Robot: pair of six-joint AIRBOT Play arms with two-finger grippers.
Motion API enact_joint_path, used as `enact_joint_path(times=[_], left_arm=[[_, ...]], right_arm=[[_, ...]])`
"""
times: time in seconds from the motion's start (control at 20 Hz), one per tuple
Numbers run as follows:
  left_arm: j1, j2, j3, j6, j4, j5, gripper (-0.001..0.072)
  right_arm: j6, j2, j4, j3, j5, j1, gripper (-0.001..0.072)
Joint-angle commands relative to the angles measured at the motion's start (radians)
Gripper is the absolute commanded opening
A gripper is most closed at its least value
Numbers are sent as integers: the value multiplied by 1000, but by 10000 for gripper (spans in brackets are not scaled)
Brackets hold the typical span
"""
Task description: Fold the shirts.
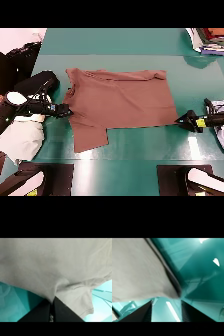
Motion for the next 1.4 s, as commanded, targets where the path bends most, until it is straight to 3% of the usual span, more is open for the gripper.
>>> enact_joint_path(times=[0.0, 0.05, 0.1, 0.2, 0.3, 0.45, 0.6, 1.05, 1.2, 1.35], left_arm=[[0, 0, 1, 1, 0, 3, 25], [0, 0, 1, 1, 0, 3, 25], [0, 0, 1, 1, 0, 1, 25], [0, 0, 1, 1, 0, -6, 25], [0, 6, 2, 0, 0, -5, 23], [0, 72, 48, -15, 2, -11, 23], [0, 183, 236, -18, 5, -26, 24], [0, 246, 1165, -18, 18, 8, 24], [0, 245, 1393, -19, 23, 33, 24], [0, 246, 1507, -76, 16, 40, 24]], right_arm=[[-5, -42, 19, 31, -54, 68, 361], [-5, -50, 19, 42, -62, 84, 344], [-6, -51, 18, 50, -68, 98, 206], [-6, -49, 15, 62, -77, 121, 69], [-6, -44, 12, 79, -69, 137, 15], [-6, 35, 13, 150, -51, 156, 18], [-6, 179, 15, 334, -37, 156, 17], [-6, 444, 7, 1003, -179, 152, 18], [-6, 490, -85, 1131, -173, 152, 18], [12, 511, -206, 1243, -138, 152, 17]])
